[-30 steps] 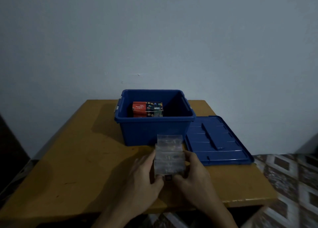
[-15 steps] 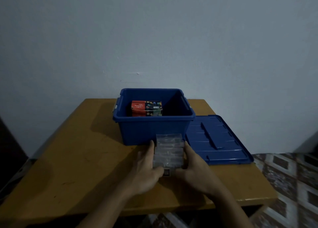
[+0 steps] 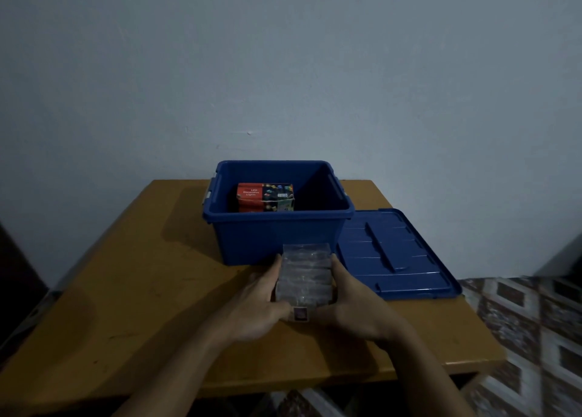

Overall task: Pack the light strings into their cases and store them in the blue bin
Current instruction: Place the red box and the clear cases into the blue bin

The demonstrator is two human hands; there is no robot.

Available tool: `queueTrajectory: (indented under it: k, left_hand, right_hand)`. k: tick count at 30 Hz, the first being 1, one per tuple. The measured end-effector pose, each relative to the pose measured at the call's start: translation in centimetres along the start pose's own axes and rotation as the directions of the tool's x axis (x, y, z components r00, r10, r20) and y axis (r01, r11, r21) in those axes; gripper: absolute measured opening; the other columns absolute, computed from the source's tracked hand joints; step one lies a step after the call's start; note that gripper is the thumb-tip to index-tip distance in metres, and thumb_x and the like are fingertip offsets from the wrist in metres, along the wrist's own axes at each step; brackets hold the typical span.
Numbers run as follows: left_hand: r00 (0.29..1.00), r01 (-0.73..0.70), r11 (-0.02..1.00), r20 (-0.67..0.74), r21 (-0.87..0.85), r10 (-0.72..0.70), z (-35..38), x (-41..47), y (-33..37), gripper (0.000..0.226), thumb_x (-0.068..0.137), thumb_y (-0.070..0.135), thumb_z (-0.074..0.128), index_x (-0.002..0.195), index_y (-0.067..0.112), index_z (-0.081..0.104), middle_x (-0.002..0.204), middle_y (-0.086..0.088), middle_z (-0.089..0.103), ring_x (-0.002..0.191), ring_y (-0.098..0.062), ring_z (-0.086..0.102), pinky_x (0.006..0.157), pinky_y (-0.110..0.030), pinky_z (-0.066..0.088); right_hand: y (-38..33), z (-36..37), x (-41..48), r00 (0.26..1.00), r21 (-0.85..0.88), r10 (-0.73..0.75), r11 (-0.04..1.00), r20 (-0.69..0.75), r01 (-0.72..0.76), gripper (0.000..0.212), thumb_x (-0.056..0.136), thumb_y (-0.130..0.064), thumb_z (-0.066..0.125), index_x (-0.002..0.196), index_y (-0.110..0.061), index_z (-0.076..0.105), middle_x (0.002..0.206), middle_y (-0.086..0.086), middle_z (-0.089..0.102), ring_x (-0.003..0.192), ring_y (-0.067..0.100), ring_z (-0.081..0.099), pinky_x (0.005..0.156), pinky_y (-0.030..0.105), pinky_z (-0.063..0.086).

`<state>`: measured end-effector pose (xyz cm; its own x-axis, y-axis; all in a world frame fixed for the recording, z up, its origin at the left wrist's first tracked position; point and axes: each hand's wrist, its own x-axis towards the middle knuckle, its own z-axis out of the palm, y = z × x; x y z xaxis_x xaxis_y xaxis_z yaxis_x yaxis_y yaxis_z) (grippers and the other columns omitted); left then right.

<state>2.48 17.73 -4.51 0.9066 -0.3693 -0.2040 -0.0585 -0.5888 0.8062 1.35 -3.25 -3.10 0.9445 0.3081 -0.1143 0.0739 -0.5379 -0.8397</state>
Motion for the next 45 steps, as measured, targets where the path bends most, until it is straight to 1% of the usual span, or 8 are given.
queueTrajectory:
  k: [3,10,17,20,23,28,32,45]
  left_hand:
    - [0.998,-0.06,0.997,0.003,-0.044,0.06,-0.2,0.0,-0.3,0.097,0.074,0.065,0.066,0.149,0.061,0.004,0.156,0.019,0.029,0.141,-0.007,0.032,0.116,-0.045,0.033]
    - [0.994,-0.105,0.994,-0.006,-0.04,0.105,-0.5,-1.4,-0.9,0.092,0.082,0.062,0.064,0.155,0.049,0.01,0.154,0.027,0.031,0.14,0.003,0.032,0.114,-0.036,0.035]
    - [1.0,-0.01,0.997,-0.024,-0.078,0.008,-1.9,-5.0,1.8,0.05,0.088,0.069,0.054,0.131,0.043,0.059,0.123,0.021,0.066,0.113,0.004,0.059,0.105,-0.036,0.046]
    - [0.996,0.03,0.987,-0.081,-0.155,-0.043,-2.1,-6.3,4.0,0.037,0.098,0.057,0.043,0.102,0.034,0.072,0.101,0.008,0.071,0.092,-0.002,0.066,0.091,-0.029,0.048]
    - [0.985,0.113,0.989,-0.119,-0.097,-0.124,-2.4,-7.1,5.5,0.037,0.102,0.054,0.032,0.085,0.031,0.055,0.096,0.007,0.058,0.094,-0.013,0.061,0.079,-0.025,0.045]
    - [0.981,0.175,0.984,-0.082,-0.039,-0.178,-2.6,-6.7,5.9,0.054,0.103,0.056,0.025,0.086,0.018,0.06,0.088,-0.003,0.064,0.095,-0.032,0.064,0.081,-0.039,0.049]
    - [0.968,0.231,0.969,-0.075,-0.088,-0.238,-2.7,-6.6,5.8,0.04,0.103,0.054,0.027,0.083,0.031,0.053,0.095,0.0,0.062,0.1,-0.027,0.064,0.087,-0.038,0.052]
    - [0.946,0.268,0.925,-0.109,-0.269,-0.305,-2.5,-7.0,5.7,0.036,0.101,0.054,0.036,0.095,0.032,0.063,0.1,-0.001,0.071,0.096,-0.017,0.067,0.095,-0.044,0.052]
  right_hand:
    - [-0.3,-0.2,-0.2,1.0,0.022,-0.017,1.0,0.003,0.017,0.083,0.075,-0.035,0.088,0.139,-0.045,0.035,0.124,-0.02,0.061,0.108,-0.008,0.061,0.092,0.016,0.051]
    - [-0.4,0.1,-1.4,0.999,0.043,-0.011,0.999,-0.037,0.013,0.066,0.081,-0.033,0.082,0.133,-0.048,0.044,0.12,-0.018,0.067,0.107,-0.003,0.064,0.098,0.026,0.051]
    - [-2.1,0.4,-3.1,0.999,0.04,-0.013,0.999,-0.045,0.015,0.025,0.095,-0.048,0.061,0.119,-0.042,0.058,0.11,-0.018,0.069,0.096,-0.003,0.067,0.09,0.029,0.055]
    - [-4.0,0.4,-3.5,0.999,-0.012,0.0,1.0,-0.055,-0.001,0.045,0.089,-0.071,0.044,0.102,-0.035,0.067,0.092,-0.016,0.071,0.08,-0.006,0.065,0.073,0.017,0.049]
    - [-5.4,0.6,-3.4,0.997,-0.069,0.053,0.996,-0.058,-0.057,0.063,0.088,-0.077,0.032,0.084,-0.026,0.069,0.075,-0.009,0.067,0.066,0.002,0.062,0.067,0.022,0.046]
    - [-5.8,1.2,-2.3,0.987,-0.091,0.157,0.983,-0.035,-0.16,0.081,0.09,-0.08,0.026,0.086,-0.012,0.069,0.081,0.003,0.07,0.069,0.016,0.063,0.081,0.04,0.056]
    - [-5.5,1.5,-2.0,0.979,-0.084,0.198,0.976,-0.042,-0.201,0.078,0.084,-0.086,0.028,0.086,-0.018,0.066,0.084,0.001,0.066,0.072,0.015,0.061,0.067,0.031,0.048]
    - [-5.9,1.8,-2.7,0.968,0.046,0.249,0.968,-0.034,-0.247,0.072,0.083,-0.084,0.039,0.106,-0.02,0.064,0.102,0.002,0.065,0.091,0.018,0.066,0.082,0.035,0.057]
